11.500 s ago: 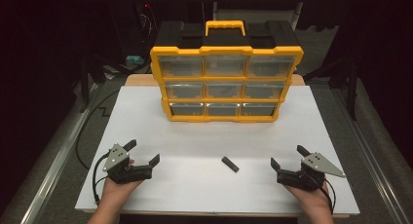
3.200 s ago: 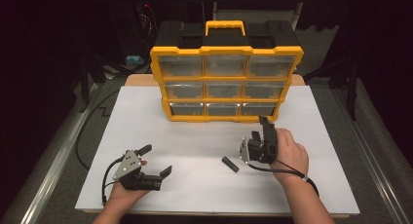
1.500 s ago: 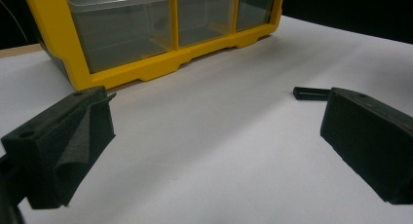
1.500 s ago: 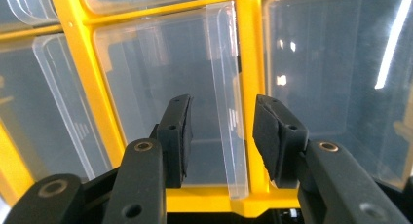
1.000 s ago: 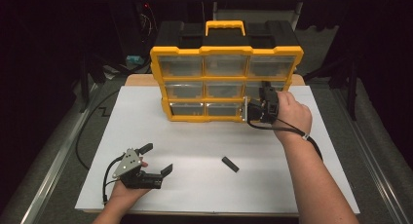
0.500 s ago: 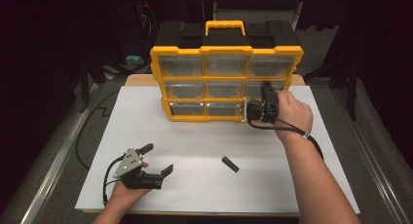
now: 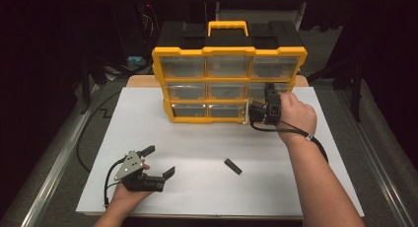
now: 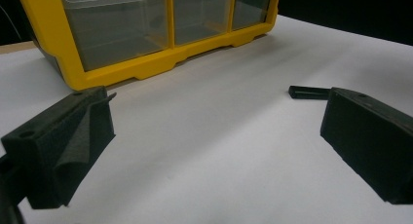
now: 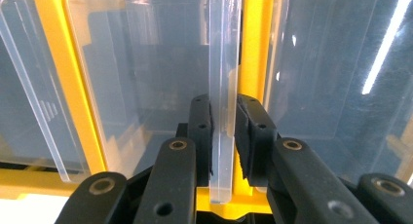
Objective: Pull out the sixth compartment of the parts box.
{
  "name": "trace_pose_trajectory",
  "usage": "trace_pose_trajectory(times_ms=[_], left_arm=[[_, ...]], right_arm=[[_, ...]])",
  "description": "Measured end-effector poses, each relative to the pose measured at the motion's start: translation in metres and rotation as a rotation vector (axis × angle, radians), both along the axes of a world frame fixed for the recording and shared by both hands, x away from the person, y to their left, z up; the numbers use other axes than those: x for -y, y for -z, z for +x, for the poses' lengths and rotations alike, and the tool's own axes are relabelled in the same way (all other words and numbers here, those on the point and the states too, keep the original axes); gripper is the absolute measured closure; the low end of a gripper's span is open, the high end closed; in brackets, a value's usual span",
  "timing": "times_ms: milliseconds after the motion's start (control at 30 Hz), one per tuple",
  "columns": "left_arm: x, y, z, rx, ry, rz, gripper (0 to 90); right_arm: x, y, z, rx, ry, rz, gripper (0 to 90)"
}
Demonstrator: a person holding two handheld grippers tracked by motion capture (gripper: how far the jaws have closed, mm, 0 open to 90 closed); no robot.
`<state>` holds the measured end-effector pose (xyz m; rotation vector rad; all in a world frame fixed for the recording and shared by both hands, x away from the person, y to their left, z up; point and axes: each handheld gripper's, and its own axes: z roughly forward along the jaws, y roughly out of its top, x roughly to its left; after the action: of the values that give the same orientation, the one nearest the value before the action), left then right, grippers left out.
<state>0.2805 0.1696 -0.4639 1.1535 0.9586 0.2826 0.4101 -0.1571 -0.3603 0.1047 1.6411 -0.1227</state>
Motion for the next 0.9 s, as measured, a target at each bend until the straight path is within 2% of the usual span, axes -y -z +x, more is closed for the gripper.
trace_pose_trajectory(times_ms=[333, 367, 600, 800, 833, 900], left_arm=[[0.001, 0.000, 0.000, 0.001, 0.005, 0.004, 0.3], [0.001, 0.000, 0.000, 0.001, 0.005, 0.004, 0.3], [-0.001, 0.000, 0.001, -0.007, -0.001, -0.007, 0.3], [-0.001, 0.001, 0.001, -0.012, -0.002, -0.010, 0.3], [-0.001, 0.001, 0.001, -0.008, -0.001, -0.011, 0.3], [-0.001, 0.000, 0.001, -0.006, -0.002, -0.013, 0.3]], right_arm=[[0.002, 0.000, -0.016, 0.001, -0.013, 0.004, 78.7], [0.003, 0.000, -0.018, -0.003, -0.008, 0.018, 78.7], [0.005, -0.001, -0.025, -0.003, -0.021, 0.003, 78.7], [0.006, 0.001, -0.037, -0.005, -0.023, 0.011, 78.8], [0.006, 0.000, -0.038, -0.004, -0.028, 0.000, 78.8], [0.007, 0.001, -0.040, -0.002, -0.027, 0.011, 78.9]])
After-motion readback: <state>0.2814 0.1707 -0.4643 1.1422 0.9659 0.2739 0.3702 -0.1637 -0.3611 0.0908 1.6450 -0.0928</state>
